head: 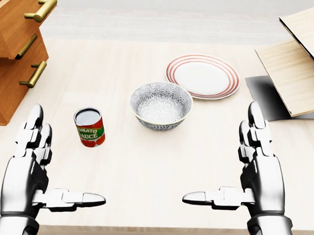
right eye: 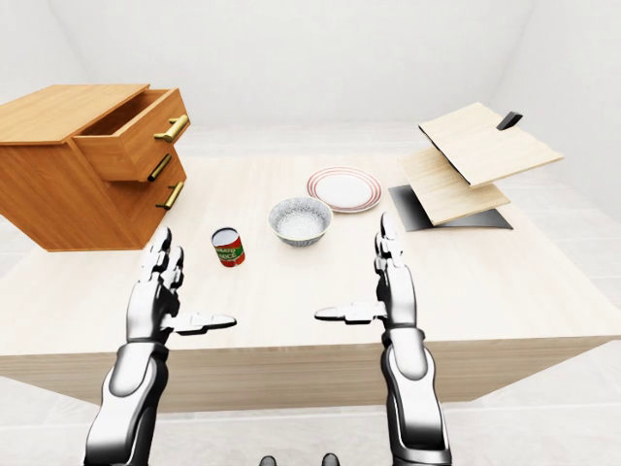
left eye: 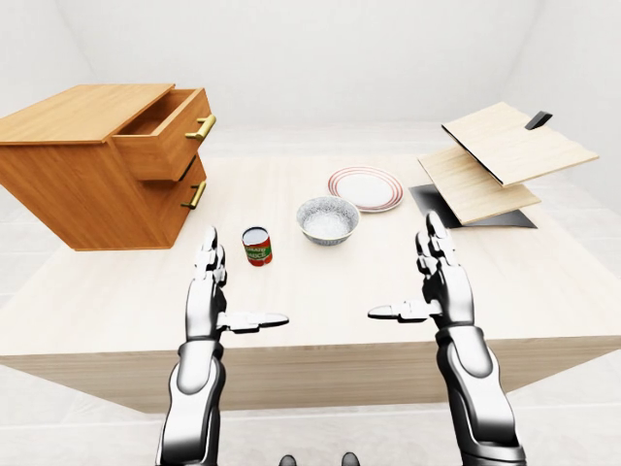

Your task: Close the top drawer of the cabinet.

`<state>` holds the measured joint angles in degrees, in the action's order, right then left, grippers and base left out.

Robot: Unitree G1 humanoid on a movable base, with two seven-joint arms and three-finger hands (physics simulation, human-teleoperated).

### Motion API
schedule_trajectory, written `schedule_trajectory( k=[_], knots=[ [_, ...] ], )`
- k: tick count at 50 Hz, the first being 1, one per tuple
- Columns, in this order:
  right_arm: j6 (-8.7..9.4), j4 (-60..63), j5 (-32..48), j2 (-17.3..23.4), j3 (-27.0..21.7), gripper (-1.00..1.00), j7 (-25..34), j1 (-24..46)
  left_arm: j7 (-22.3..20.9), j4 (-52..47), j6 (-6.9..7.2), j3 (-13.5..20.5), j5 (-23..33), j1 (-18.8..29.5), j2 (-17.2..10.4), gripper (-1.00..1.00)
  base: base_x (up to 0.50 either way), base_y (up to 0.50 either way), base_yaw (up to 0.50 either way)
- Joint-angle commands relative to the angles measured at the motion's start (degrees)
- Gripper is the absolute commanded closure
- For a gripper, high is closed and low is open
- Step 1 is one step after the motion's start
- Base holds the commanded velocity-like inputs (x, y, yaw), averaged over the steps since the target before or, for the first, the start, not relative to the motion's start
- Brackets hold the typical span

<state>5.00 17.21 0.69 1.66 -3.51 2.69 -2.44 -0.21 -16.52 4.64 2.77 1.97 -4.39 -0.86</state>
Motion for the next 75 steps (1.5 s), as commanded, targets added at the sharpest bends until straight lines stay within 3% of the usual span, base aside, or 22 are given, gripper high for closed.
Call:
schedule_trajectory(
  k=[1,9,10,12,19,29,47,53,57,75],
  knots=[
    [0.0,8.23,-0.37,0.35,-1.35,-1.0,1.17,-1.1,-0.24,-7.7,0.36,0.36,0.23,-0.77,-0.02,-1.0,0.0,0.0,0.0],
    [0.0,17.26,-1.02,0.6,-2.15,-1.0,2.27,-0.96,-0.28,-13.44,0.36,0.41,0.34,-0.64,-0.03,-1.0,0.0,0.0,0.0],
    [0.0,19.79,-1.03,0.5,-1.7,-1.0,2.42,-0.97,-0.58,-15.21,0.36,1.14,-2.75,-0.09,1.23,-1.0,0.0,0.0,0.0],
    [0.0,19.89,-0.94,0.42,-1.75,-1.0,2.51,-0.91,-0.4,-15.29,0.36,1.16,-2.89,-0.05,1.11,-1.0,0.0,0.0,0.0],
    [0.0,24.05,-1.96,0.1,-3.15,-1.0,2.38,0.61,-0.36,-19.39,0.36,-0.06,0.63,0.13,-0.65,-1.0,0.0,0.0,0.0],
    [0.0,26.02,-1.65,0.71,-3.79,-1.0,2.92,1.44,-0.93,-27.41,0.36,-1.15,2.16,3.27,-0.4,-1.0,0.0,0.0,0.0],
    [0.0,28.03,-1.8,0.73,-3.73,-1.0,2.62,2.71,-1.72,-31.84,0.36,-1.74,5.61,4.28,-0.34,-1.0,0.0,0.0,0.0],
    [0.0,27.49,-1.28,0.84,-3.18,-1.0,3.01,1.71,-2.18,-33.42,0.36,-0.2,2.62,3.68,0.94,-1.0,0.0,0.0,0.0],
    [0.0,27.47,-1.13,0.68,-3.1,-1.0,3.27,1.2,-2.04,-33.03,0.36,-0.78,3.66,3.73,-0.24,-1.0,0.0,0.0,0.0],
    [0.0,28.45,-0.11,0.54,-3.69,-1.0,3.8,1.53,-2.34,-29.39,0.36,0.7,2.96,2.22,-0.25,-1.0,0.0,0.0,0.0]
  ],
)
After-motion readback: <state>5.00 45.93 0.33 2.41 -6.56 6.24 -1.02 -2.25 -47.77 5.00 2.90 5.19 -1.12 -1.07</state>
